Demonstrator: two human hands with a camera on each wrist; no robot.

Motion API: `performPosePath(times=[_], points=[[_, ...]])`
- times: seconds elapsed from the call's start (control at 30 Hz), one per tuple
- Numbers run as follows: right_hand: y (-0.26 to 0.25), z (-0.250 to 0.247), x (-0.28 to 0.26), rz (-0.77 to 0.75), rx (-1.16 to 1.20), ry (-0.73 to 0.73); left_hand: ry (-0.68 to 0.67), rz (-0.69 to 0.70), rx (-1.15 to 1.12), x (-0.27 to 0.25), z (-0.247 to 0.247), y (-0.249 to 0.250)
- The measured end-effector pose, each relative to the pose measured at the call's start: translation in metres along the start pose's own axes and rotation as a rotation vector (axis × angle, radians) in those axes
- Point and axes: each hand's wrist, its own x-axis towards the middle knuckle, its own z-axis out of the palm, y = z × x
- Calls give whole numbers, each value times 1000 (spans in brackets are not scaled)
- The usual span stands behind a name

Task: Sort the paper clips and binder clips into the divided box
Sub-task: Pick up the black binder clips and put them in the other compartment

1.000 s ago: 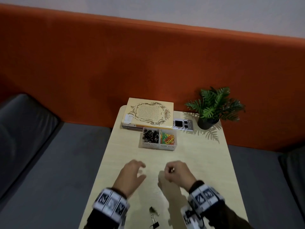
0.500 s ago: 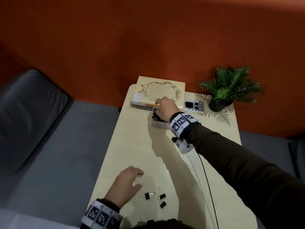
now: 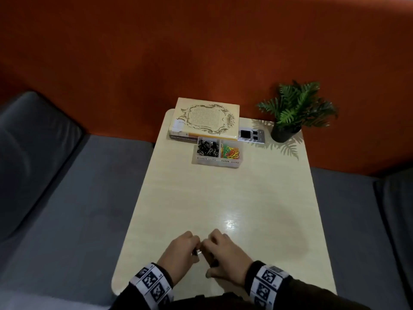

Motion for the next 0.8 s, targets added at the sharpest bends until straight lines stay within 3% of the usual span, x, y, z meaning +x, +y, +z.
performPosePath(times=[0.13,0.27,0.4,0.5,0.57,0.73,0.8], points=[[7,0,1,-37,18,96,7,-31,9,7,-4,-6],[19,-10,4,26,7,154,60,-78,-1,24,-32,-6],[33,-15,14,108,-93,194,278,-72,-48,66,-93,10],[37,-17,15,185,-183,129,429,-39,-105,109,-135,29],[40,-15,19,235,-206,198,477,-35,-106,140,-154,39],[42,-13,20,222,-73,327,375,-97,32,194,-164,40],[39,-26,20,214,100,333,331,-119,57,199,-160,36]])
